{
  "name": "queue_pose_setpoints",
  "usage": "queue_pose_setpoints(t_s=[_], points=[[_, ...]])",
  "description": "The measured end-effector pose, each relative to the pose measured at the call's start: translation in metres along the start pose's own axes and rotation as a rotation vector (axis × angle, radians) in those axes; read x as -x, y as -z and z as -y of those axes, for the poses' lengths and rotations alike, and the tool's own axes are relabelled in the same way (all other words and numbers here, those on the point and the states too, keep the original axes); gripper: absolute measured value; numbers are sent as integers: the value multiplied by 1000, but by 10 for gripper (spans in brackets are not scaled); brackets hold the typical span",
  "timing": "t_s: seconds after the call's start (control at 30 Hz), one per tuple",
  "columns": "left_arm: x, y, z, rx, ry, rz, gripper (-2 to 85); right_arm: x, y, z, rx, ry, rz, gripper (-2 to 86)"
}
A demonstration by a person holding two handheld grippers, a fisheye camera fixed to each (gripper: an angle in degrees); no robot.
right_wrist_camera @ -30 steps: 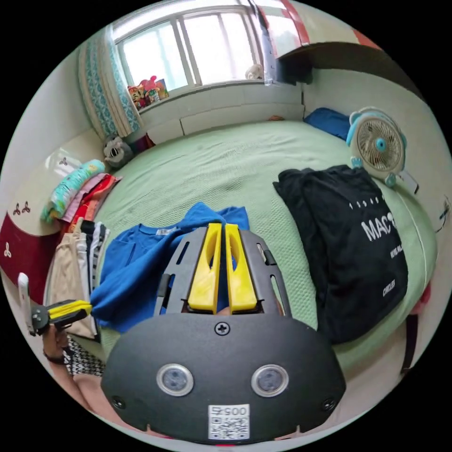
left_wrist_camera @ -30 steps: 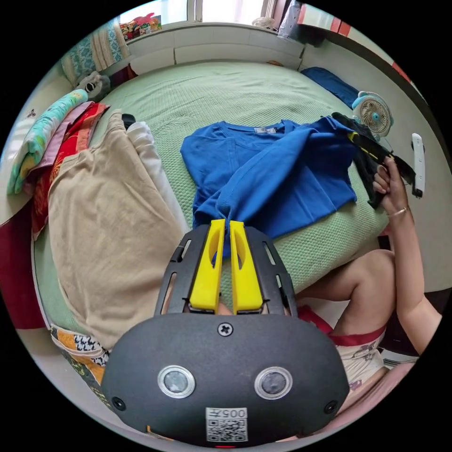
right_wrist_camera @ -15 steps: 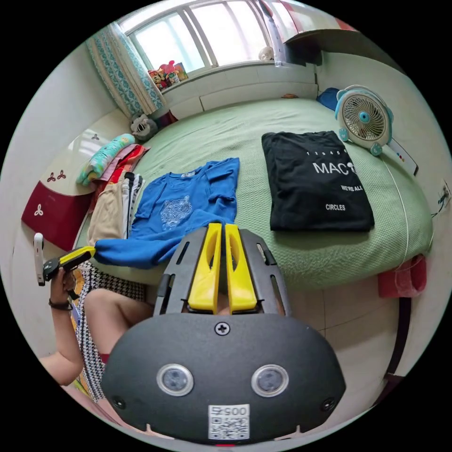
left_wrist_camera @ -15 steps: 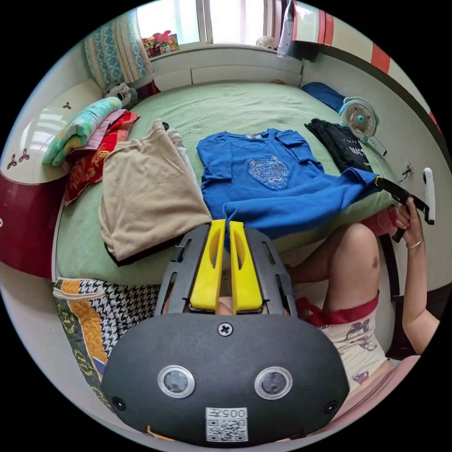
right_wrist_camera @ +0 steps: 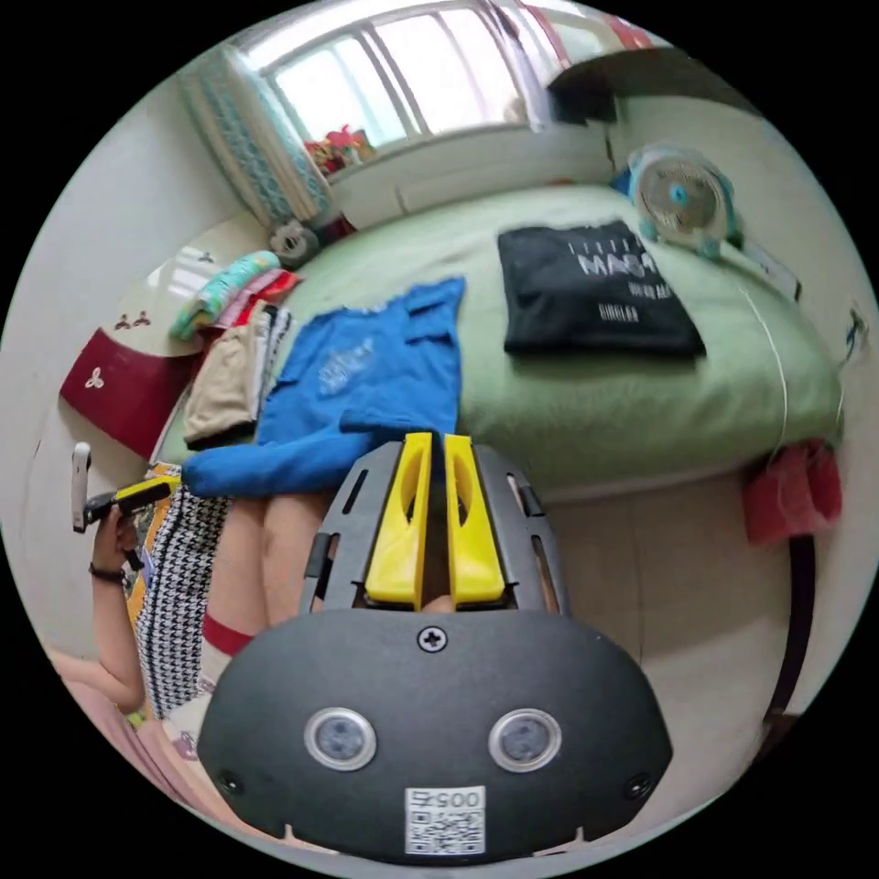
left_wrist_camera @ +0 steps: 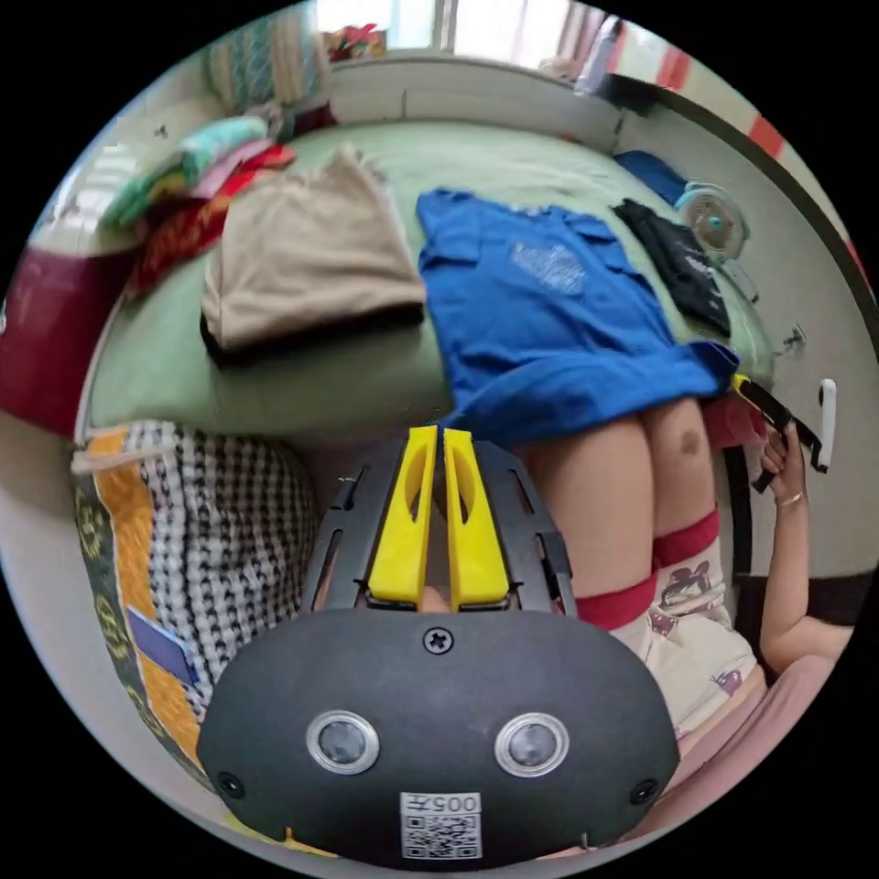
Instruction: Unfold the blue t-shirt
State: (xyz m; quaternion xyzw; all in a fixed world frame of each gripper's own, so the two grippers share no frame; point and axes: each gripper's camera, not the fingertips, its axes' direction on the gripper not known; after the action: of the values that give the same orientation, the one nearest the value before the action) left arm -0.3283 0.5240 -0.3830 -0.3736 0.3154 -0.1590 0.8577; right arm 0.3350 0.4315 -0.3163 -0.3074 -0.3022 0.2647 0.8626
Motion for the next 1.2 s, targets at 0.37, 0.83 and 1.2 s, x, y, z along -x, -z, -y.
queue_pose_setpoints(t_s=[0.37, 0.83, 1.2], points=[[5, -9, 40, -93, 30, -46, 63, -3, -29, 23, 37, -20, -69, 74], [-50, -64, 223, -161, -126, -11, 115, 124, -177, 212, 82, 310, -210, 109], [-12, -92, 254, -90, -50, -114, 40, 84, -205, 234, 129, 200, -15, -9]])
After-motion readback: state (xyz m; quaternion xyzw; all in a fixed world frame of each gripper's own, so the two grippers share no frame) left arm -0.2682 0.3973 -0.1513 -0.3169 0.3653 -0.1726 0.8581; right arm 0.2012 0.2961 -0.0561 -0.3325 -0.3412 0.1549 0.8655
